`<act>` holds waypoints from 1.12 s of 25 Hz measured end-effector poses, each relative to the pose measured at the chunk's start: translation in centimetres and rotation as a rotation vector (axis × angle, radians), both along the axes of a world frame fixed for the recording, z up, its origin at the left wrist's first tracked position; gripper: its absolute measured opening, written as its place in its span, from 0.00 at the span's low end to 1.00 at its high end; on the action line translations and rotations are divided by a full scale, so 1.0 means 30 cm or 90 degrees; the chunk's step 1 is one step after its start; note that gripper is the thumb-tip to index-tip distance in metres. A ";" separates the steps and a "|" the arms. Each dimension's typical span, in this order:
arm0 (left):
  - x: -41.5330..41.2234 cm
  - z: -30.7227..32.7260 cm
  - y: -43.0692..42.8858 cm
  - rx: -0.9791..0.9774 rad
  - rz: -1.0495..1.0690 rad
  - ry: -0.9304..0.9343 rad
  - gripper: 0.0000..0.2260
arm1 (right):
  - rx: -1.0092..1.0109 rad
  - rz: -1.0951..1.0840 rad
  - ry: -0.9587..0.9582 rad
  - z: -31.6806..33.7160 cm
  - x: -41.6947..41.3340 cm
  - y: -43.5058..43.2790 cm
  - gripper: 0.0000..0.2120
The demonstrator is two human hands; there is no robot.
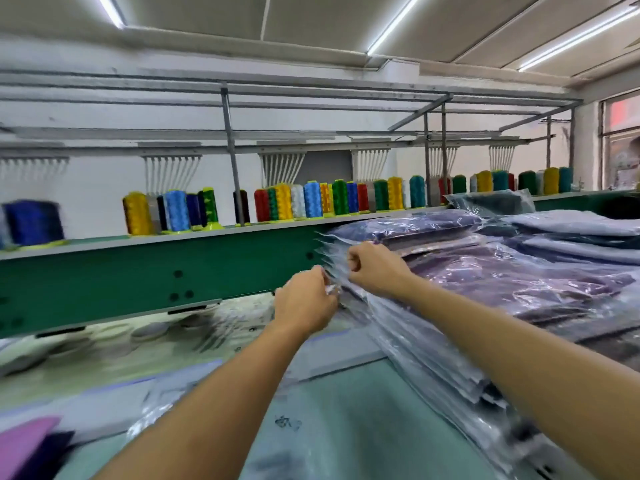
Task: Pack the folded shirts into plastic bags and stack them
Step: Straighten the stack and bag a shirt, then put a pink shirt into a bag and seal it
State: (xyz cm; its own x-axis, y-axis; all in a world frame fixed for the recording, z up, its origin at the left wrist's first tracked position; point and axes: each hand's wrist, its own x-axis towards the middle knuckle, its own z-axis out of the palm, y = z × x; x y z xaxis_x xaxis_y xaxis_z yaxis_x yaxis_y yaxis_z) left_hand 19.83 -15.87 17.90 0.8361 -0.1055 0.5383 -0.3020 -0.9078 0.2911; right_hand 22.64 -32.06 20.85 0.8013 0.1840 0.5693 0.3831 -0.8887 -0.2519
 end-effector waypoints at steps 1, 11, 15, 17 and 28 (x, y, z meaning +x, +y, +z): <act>-0.028 -0.005 0.068 -0.009 0.017 0.006 0.12 | -0.005 0.026 -0.001 -0.016 -0.019 0.079 0.09; -0.309 -0.342 0.644 -0.065 0.066 0.340 0.34 | 0.052 0.246 0.176 -0.453 -0.172 0.706 0.14; -0.377 -0.616 0.722 -0.011 0.123 0.497 0.51 | 0.072 0.263 0.268 -0.649 -0.216 0.784 0.14; -0.372 -0.685 0.754 0.008 0.183 0.426 0.51 | 0.092 0.215 0.279 -0.718 -0.217 0.771 0.09; -0.325 -0.699 0.817 -0.162 0.176 0.131 0.09 | 0.263 0.067 0.381 -0.759 -0.140 0.607 0.20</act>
